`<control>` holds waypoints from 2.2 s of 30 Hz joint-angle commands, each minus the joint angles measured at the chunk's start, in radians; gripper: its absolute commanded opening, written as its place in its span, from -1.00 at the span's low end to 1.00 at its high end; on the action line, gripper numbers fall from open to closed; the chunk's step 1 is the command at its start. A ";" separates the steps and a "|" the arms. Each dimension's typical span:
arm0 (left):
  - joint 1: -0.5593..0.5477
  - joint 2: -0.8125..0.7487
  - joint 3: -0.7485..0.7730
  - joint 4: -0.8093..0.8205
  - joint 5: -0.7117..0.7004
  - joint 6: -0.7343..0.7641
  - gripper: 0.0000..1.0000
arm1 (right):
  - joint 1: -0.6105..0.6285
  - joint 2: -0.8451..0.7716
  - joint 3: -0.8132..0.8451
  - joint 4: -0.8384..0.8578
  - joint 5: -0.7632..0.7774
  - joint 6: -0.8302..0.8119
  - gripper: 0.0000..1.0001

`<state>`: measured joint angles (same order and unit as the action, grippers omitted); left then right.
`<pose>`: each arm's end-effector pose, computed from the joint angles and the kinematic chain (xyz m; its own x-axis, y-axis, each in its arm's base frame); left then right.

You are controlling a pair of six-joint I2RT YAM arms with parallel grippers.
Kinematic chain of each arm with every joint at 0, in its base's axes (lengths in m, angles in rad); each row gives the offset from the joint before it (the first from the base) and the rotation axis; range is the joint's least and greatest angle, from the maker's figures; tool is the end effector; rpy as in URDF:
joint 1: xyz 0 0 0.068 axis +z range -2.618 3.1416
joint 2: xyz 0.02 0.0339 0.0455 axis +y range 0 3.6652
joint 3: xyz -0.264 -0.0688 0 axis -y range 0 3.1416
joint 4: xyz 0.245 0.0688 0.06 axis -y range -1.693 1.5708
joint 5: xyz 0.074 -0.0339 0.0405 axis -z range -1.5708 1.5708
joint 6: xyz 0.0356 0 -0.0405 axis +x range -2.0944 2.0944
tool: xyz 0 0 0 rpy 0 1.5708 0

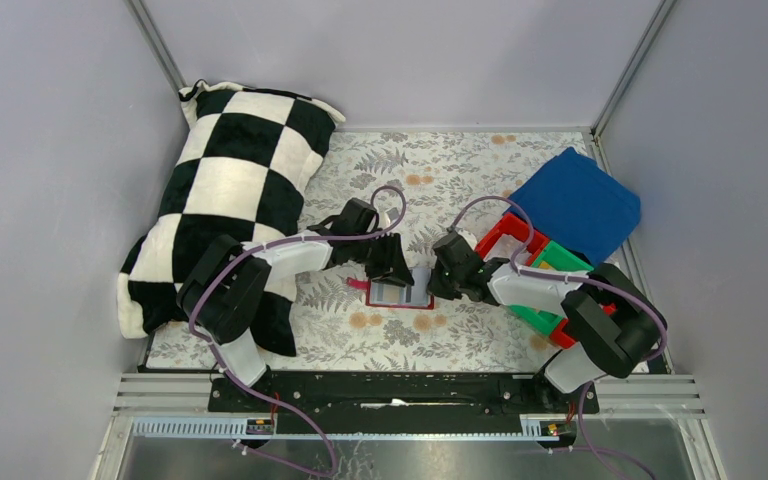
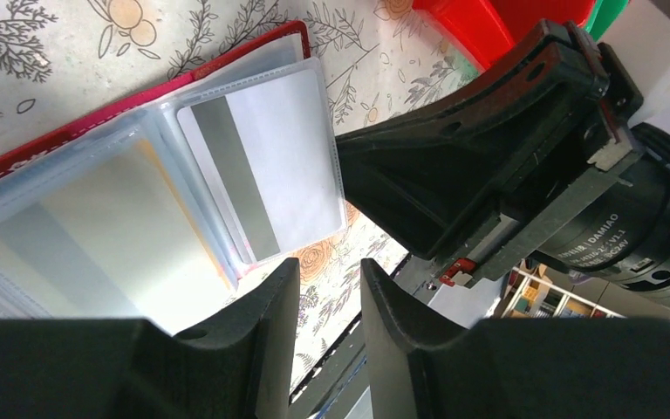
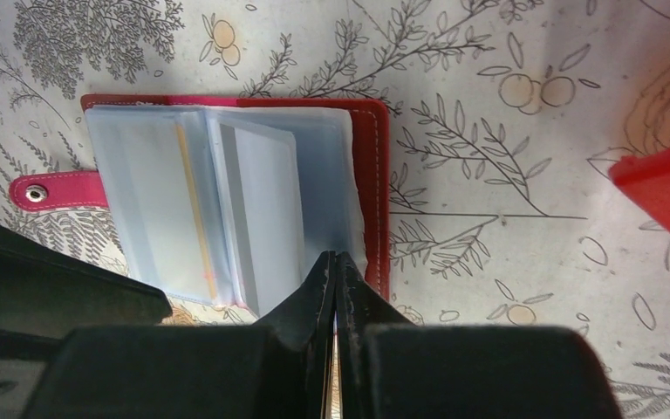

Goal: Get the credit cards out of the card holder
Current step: Remove the credit card from the card holder.

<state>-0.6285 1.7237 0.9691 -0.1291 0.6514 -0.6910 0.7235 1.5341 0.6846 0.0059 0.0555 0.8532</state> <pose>0.2661 -0.2201 0.1712 -0.9781 0.0844 -0.1901 0.2015 0.6111 -0.7654 0.2186 0.1905 0.1511 -0.8453 0.2570 -0.4684 0.0053 0.8807 0.4736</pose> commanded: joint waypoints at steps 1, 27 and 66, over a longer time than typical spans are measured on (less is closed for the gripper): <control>0.002 -0.015 0.008 0.040 -0.036 -0.031 -0.28 | -0.011 -0.065 -0.007 -0.079 0.027 -0.023 -1.00; 0.081 -0.004 -0.026 -0.035 -0.096 0.021 -0.31 | -0.013 -0.042 0.053 -0.042 -0.024 -0.035 -0.58; 0.100 -0.013 -0.057 -0.025 -0.069 0.041 -0.33 | -0.035 -0.023 -0.018 0.202 -0.218 0.025 -0.43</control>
<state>-0.5331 1.7508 0.9077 -0.1566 0.5903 -0.6769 0.6933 1.5398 0.6720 0.1493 -0.1261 0.8631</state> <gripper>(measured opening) 0.335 0.290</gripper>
